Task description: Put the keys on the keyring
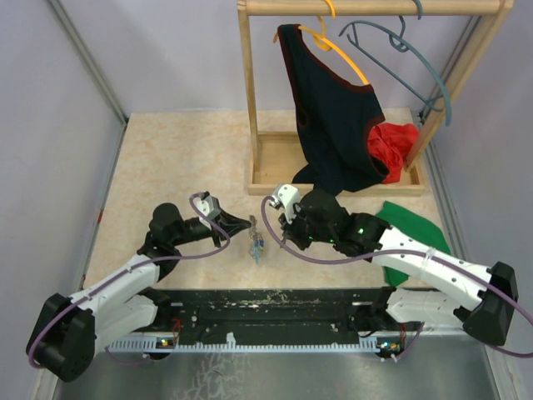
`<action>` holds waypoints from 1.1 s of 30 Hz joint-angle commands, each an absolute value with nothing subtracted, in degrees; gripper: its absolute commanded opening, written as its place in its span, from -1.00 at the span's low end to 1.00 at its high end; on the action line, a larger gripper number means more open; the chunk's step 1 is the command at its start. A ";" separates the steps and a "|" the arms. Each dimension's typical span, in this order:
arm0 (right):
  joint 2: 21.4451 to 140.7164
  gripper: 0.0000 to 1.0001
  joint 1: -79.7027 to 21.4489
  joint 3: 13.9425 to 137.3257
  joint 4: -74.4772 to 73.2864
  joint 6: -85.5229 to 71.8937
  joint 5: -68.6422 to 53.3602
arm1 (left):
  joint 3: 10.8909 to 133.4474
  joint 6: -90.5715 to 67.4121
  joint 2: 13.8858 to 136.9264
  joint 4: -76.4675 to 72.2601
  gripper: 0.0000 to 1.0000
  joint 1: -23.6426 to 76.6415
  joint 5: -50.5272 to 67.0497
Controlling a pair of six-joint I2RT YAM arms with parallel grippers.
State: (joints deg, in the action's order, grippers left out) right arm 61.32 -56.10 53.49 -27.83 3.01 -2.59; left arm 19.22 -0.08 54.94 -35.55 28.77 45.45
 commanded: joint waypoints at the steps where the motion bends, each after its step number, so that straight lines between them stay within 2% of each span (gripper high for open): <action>1: 62.85 -1.00 -56.87 52.89 -35.86 -10.28 3.82 | 19.16 0.26 53.51 -37.53 -0.99 28.92 44.33; 8: 72.48 -1.00 -53.20 50.80 -35.49 -15.11 6.88 | 19.05 0.33 52.43 -36.67 -0.99 28.85 43.57; 25: 91.99 -1.00 -48.52 51.63 -14.02 -11.04 8.84 | 18.89 0.97 51.62 -35.33 -0.99 28.83 42.86; 33: 92.80 -0.62 -48.59 51.83 -13.59 -11.51 7.02 | 18.81 1.14 51.61 -35.24 -0.99 28.83 42.55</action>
State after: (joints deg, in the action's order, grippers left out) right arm 92.79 -48.95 50.00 -15.79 -11.62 7.68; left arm 19.00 0.32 52.73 -33.74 28.77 42.83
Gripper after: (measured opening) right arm 0.153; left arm 0.009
